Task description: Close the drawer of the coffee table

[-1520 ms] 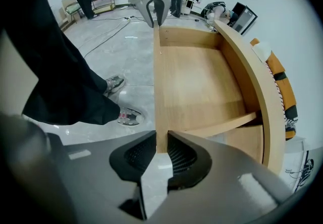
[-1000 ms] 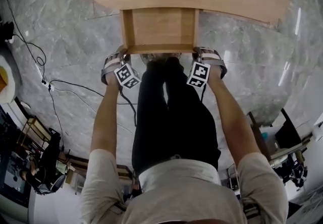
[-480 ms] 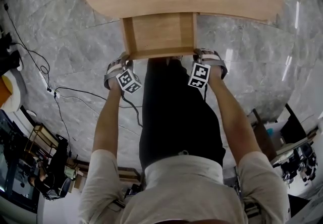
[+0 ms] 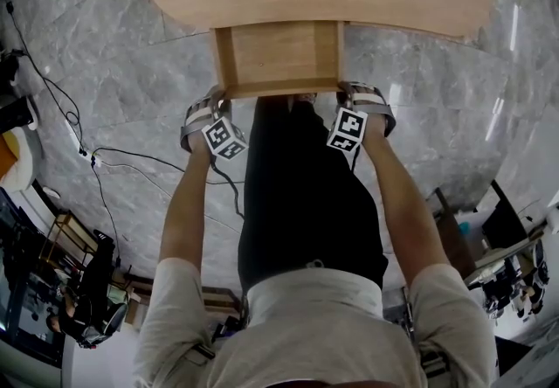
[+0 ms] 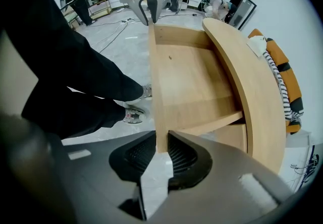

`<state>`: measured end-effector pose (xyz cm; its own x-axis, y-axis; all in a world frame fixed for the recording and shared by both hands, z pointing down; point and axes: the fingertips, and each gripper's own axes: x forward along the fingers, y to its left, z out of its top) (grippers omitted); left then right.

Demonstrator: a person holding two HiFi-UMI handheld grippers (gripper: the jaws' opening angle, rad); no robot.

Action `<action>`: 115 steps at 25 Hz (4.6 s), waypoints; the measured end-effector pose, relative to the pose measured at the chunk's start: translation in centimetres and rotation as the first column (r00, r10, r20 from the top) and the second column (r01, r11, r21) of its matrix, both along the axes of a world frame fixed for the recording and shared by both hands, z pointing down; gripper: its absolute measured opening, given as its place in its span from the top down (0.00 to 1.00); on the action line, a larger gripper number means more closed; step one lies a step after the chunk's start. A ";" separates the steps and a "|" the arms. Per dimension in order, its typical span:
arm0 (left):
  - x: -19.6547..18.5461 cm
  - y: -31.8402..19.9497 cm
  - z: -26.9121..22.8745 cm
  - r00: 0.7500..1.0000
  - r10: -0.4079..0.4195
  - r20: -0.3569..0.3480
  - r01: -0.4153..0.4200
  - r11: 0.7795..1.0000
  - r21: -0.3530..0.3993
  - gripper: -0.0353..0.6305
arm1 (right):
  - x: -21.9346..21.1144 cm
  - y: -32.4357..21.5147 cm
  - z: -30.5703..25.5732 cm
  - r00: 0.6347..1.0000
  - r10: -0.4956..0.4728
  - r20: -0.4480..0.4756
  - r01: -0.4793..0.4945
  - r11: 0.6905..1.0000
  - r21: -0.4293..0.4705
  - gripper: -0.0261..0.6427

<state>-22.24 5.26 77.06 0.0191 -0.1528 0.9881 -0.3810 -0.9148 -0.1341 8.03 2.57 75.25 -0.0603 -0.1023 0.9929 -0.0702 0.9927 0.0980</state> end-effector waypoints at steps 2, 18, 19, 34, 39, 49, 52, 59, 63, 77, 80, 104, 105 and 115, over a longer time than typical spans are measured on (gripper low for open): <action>-0.1 -0.5 -0.2 1.000 0.000 0.001 0.000 1.000 0.020 0.76 | -0.1 -0.2 -0.1 1.000 0.005 -0.001 -0.005 1.000 0.006 0.84; 0.1 -2.1 -0.9 1.000 -0.014 0.002 0.014 0.998 0.064 0.76 | -0.2 -1.2 -0.1 1.000 0.008 -0.007 -0.008 1.000 0.020 0.84; 0.1 -2.3 -0.9 1.000 -0.017 0.002 0.017 0.998 0.066 0.76 | -0.2 -1.4 -0.1 1.000 0.010 -0.007 -0.010 1.000 0.023 0.84; -0.5 -4.2 -0.1 1.000 -0.014 0.017 0.014 0.999 0.051 0.76 | -0.5 -3.6 0.0 1.000 0.025 0.003 -0.025 0.999 0.027 0.84; -0.5 -5.5 -0.6 1.000 -0.005 0.016 0.004 0.998 0.055 0.76 | -0.7 -4.4 0.0 0.999 0.035 0.008 -0.035 0.999 0.040 0.84; -1.0 -6.8 -0.4 1.000 0.004 0.010 -0.004 0.999 0.047 0.76 | -1.1 -5.8 0.0 0.999 0.055 0.001 -0.055 0.998 0.045 0.84; -1.1 -7.2 -0.3 1.000 0.003 0.007 -0.003 0.999 0.040 0.76 | -1.1 -6.2 0.0 0.998 0.060 0.001 -0.060 0.997 0.049 0.84; -1.1 -8.7 -0.3 1.000 -0.004 -0.001 0.004 0.999 0.045 0.76 | -1.1 -7.6 0.0 0.997 0.074 -0.006 -0.074 0.995 0.070 0.83; -1.2 -10.3 -0.3 1.000 -0.001 0.002 0.001 0.998 0.060 0.76 | -1.2 -8.7 0.3 0.996 0.084 -0.009 -0.083 0.993 0.082 0.83; -1.3 -12.8 0.2 1.000 0.007 0.006 -0.007 0.997 0.077 0.76 | -1.1 -11.4 0.7 0.995 0.099 -0.009 -0.098 0.989 0.113 0.83; -1.3 -13.4 0.0 1.000 -0.001 0.002 0.001 0.996 0.085 0.76 | -1.1 -11.7 0.7 0.994 0.111 -0.004 -0.110 0.987 0.115 0.83; -1.1 -17.1 -0.7 0.971 -0.233 -0.047 0.237 0.935 0.264 0.73 | -0.2 -16.5 -0.2 0.915 0.395 0.077 -0.393 0.836 0.384 0.77; -1.2 -17.1 -0.8 0.961 -0.270 -0.053 0.274 0.924 0.265 0.72 | -0.1 -16.5 -0.3 0.891 0.443 0.095 -0.444 0.810 0.384 0.76; -2.3 -17.9 -1.1 0.827 -0.556 -0.082 0.553 0.779 0.295 0.68 | 0.5 -17.5 -0.4 0.645 0.729 0.229 -0.756 0.566 0.329 0.75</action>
